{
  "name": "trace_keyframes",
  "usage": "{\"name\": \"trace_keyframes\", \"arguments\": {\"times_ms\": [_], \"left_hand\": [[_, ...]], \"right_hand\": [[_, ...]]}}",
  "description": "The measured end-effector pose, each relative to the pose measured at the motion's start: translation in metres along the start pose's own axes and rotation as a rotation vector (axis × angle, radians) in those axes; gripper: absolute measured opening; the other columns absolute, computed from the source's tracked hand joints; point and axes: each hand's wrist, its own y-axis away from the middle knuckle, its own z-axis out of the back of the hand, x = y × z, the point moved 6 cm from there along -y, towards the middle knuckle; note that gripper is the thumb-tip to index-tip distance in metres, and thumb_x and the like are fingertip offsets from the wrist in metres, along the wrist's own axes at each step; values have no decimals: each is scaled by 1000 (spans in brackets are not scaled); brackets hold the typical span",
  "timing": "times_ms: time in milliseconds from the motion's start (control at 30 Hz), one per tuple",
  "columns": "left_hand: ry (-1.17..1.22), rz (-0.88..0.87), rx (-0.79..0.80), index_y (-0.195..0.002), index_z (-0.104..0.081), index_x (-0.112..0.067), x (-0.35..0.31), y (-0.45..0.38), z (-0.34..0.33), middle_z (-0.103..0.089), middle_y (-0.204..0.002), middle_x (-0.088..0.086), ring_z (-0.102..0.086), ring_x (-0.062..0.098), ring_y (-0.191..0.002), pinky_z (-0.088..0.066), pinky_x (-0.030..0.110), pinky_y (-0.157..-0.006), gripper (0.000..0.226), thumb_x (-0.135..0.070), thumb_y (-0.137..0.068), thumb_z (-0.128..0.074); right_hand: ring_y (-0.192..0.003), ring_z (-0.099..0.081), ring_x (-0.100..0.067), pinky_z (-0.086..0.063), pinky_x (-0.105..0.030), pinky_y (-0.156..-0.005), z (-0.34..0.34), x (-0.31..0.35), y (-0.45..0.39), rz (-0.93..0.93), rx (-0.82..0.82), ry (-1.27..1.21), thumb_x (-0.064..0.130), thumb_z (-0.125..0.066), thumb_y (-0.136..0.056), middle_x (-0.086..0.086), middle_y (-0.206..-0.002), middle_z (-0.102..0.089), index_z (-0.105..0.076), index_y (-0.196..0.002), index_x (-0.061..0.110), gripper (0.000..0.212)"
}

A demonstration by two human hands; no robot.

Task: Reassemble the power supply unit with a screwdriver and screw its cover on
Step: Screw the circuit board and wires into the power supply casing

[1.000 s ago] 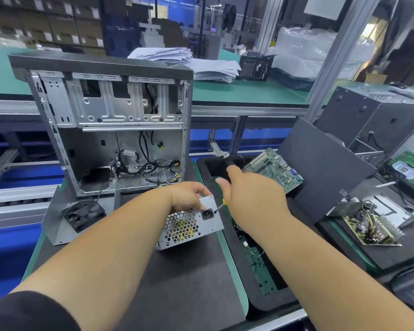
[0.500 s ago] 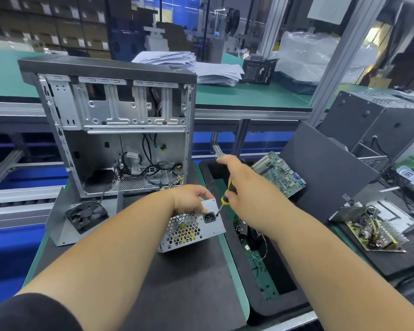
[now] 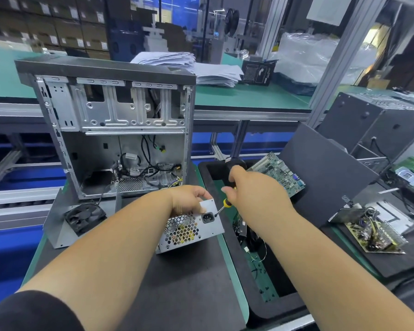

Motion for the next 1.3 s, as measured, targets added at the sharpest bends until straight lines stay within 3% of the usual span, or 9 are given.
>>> {"name": "trace_keyframes", "arguments": {"times_ms": [100,267,467,633,800,933,1100,1233,1300], "left_hand": [[-21,0,16,-107,-58,-16,-1,0,0,-67,-97,10,-60,25,-84,-49,33,-66,28,7,-91,-56],[-55,-3,12,-108,-58,-18,-1,0,2,-66,-96,6,-59,23,-86,-48,38,-77,28,4,-91,-57],[-58,-1,0,-103,-59,-22,1,-2,2,-67,-94,4,-62,23,-85,-50,34,-71,29,4,-90,-58],[-86,-4,-5,-103,-60,-24,3,-6,5,-66,-95,0,-62,20,-82,-51,38,-78,29,2,-90,-59],[-111,-16,8,-99,-58,-28,2,-8,7,-66,-95,-2,-61,15,-78,-51,34,-75,30,1,-91,-59],[-131,-22,5,-99,-58,-27,2,-10,9,-66,-93,-2,-60,16,-80,-48,35,-78,29,1,-90,-59],[-165,-28,15,-106,-58,-25,1,-12,14,-66,-99,-2,-60,20,-88,-50,41,-88,28,-1,-90,-60],[-161,-30,20,-108,-58,-22,3,-15,17,-64,-92,-5,-57,23,-91,-47,40,-87,29,1,-90,-60],[-160,-23,21,-109,-58,-21,3,-17,18,-65,-96,-3,-58,23,-93,-48,42,-90,30,1,-90,-60]], "right_hand": [[-69,-51,-24,-38,-30,-55,-2,-5,-1,-90,-4,96,51,-32,-102,2,-75,-46,-44,-96,18,35],[-76,-51,-20,-36,-34,-57,-1,6,-2,91,112,-310,17,-49,-94,3,-111,-41,-37,-129,24,38],[-66,-45,-24,-28,-30,-48,-1,-9,-5,-69,-24,116,44,-34,-103,3,-75,-43,-41,-102,17,27],[-68,-49,-17,-35,-32,-51,-4,-1,-7,127,83,-251,14,-51,-94,-1,-104,-47,-31,-131,25,44],[-63,-52,-24,-35,-29,-49,-4,-6,-9,0,-44,109,52,-36,-101,2,-73,-50,-40,-118,18,38],[-80,-55,-22,-43,-36,-62,-6,0,-12,124,46,-344,23,-52,-95,2,-109,-47,-29,-130,28,41],[-61,-48,-23,-31,-29,-47,-6,-3,-15,40,-66,118,47,-38,-101,5,-70,-43,-40,-118,19,32],[-66,-51,-16,-33,-32,-50,-9,-12,-19,55,39,-284,26,-49,-95,-1,-104,-50,-31,-128,25,38],[-62,-46,-10,-31,-30,-48,-8,-9,-21,109,77,-322,17,-54,-93,4,-96,-48,-29,-130,28,45]]}}
